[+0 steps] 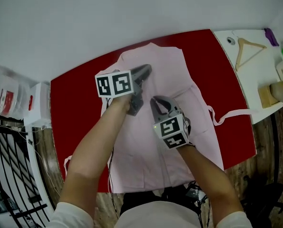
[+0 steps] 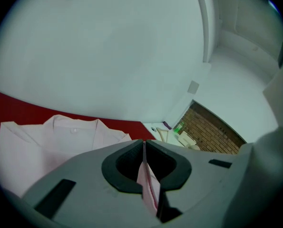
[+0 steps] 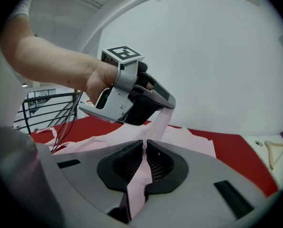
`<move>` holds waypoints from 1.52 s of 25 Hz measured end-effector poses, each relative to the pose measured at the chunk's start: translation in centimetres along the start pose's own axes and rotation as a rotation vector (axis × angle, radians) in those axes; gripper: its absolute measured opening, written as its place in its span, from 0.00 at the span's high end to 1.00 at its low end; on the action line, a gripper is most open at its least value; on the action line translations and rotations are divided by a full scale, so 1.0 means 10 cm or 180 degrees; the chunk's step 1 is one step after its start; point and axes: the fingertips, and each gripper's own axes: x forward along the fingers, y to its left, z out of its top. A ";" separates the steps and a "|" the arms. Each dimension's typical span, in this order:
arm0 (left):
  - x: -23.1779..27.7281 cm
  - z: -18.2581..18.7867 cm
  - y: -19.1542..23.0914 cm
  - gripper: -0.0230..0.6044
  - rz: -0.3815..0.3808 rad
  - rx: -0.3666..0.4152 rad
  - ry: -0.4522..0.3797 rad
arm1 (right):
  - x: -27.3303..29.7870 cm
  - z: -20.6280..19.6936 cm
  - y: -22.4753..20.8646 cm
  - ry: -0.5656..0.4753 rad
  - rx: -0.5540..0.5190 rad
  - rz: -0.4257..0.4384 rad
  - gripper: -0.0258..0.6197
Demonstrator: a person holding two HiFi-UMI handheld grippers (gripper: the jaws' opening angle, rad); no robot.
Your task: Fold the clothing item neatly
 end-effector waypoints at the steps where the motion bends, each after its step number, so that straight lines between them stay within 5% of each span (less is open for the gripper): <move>1: 0.09 -0.07 0.01 0.93 -0.0005 -0.0001 0.0044 | -0.01 -0.08 -0.05 0.0039 0.0082 -0.0013 0.91; 5: 0.39 -0.36 -0.03 0.92 -0.0122 0.0161 0.0292 | 0.02 -0.48 -0.20 0.0229 0.0601 -0.0043 0.91; 8: 0.43 -0.59 -0.02 0.71 -0.0184 0.0247 0.0538 | 0.10 -0.87 -0.30 0.0402 0.1281 -0.0040 0.91; 12: 0.07 -0.75 0.25 0.71 -0.0031 0.0476 0.0616 | 0.09 -1.16 -0.44 0.0519 0.1815 -0.0127 0.91; 15: -0.45 -0.88 0.65 0.75 0.0174 0.0419 0.0674 | 0.08 -1.21 -0.46 0.0561 0.1832 -0.0140 0.91; 18: -0.97 -1.06 1.27 0.91 0.0602 0.0029 0.0681 | 0.09 -1.25 -0.46 0.0623 0.1780 -0.0144 0.91; 23: -1.34 -1.34 1.90 0.93 0.0954 -0.0537 0.0729 | 0.06 -1.34 -0.49 0.0758 0.1690 -0.0191 0.90; 34: -1.39 -1.60 2.05 0.93 0.1004 -0.0598 0.1001 | -0.21 -1.17 -0.98 0.0634 0.1373 -0.0525 0.90; 38: -1.41 -1.60 2.04 0.93 0.0971 -0.0565 0.1002 | 0.14 -0.76 -0.87 0.0440 0.1186 -0.0241 0.90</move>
